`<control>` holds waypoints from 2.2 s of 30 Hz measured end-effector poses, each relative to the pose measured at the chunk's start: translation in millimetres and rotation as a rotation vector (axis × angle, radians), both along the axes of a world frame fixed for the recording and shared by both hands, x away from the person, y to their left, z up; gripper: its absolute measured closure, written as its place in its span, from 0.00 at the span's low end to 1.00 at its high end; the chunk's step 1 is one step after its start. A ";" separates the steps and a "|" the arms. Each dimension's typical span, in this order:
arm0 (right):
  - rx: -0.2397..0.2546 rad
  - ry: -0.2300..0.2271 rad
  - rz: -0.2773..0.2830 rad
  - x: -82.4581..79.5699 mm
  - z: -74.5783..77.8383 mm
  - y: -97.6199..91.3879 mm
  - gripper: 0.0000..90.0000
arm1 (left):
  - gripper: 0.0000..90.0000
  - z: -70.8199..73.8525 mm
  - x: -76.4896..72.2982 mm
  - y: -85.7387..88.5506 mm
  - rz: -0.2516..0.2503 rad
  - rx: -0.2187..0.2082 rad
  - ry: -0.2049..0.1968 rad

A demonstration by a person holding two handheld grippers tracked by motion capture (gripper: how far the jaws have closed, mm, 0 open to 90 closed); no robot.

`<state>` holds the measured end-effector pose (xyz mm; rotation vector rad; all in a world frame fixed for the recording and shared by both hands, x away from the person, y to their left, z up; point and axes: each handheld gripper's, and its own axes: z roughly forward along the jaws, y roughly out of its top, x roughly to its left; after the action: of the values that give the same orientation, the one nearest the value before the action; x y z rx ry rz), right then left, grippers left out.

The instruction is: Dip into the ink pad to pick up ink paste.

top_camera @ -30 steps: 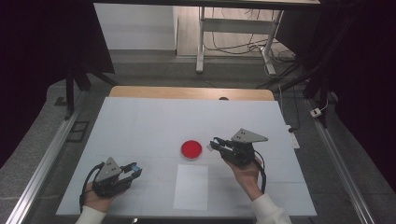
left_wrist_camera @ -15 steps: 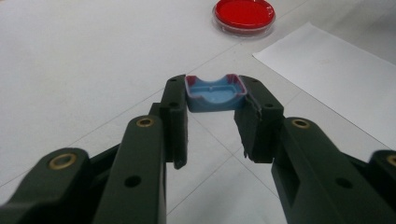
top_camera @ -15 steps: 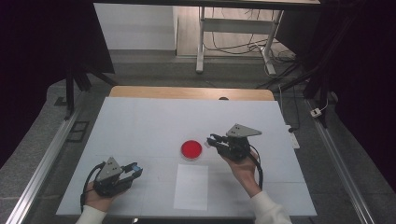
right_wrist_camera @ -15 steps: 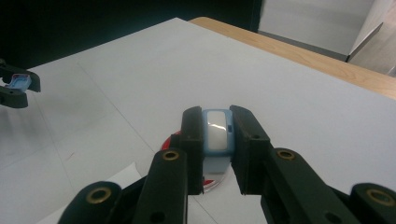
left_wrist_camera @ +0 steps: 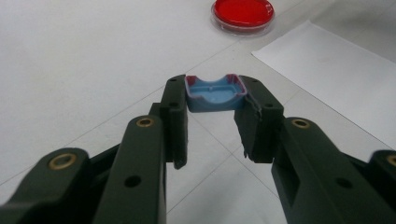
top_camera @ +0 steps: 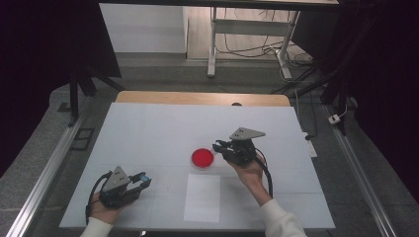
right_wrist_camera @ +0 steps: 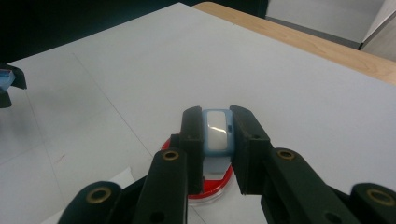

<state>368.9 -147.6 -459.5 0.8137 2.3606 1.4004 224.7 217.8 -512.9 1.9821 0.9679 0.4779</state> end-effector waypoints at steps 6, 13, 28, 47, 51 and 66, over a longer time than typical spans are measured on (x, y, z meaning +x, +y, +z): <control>-0.020 0.034 0.037 8.3 -3.8 11.9 0.84 | 0.72 -0.1 0.3 -0.1 0.000 -0.001 0.001; -0.078 0.025 0.062 13.9 -7.8 27.2 0.84 | 0.72 -0.3 0.6 -0.6 0.000 0.000 0.002; -0.210 0.039 0.080 18.2 -20.8 47.9 0.84 | 0.72 -0.8 0.6 -1.4 -0.003 0.003 0.005; -0.284 0.030 0.084 19.3 -29.8 55.1 0.84 | 0.72 -1.1 0.7 -1.9 -0.007 0.005 0.007; -0.278 0.033 0.084 19.7 -30.4 54.4 0.84 | 0.72 -1.1 0.6 -2.0 -0.006 0.005 0.006; -0.294 0.052 0.078 20.1 -33.4 55.8 0.84 | 0.72 -1.3 0.6 -2.1 -0.005 0.008 0.009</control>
<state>389.1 -91.9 -492.9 0.6898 2.5806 1.0333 225.3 215.6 -514.2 1.9947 0.9672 0.4714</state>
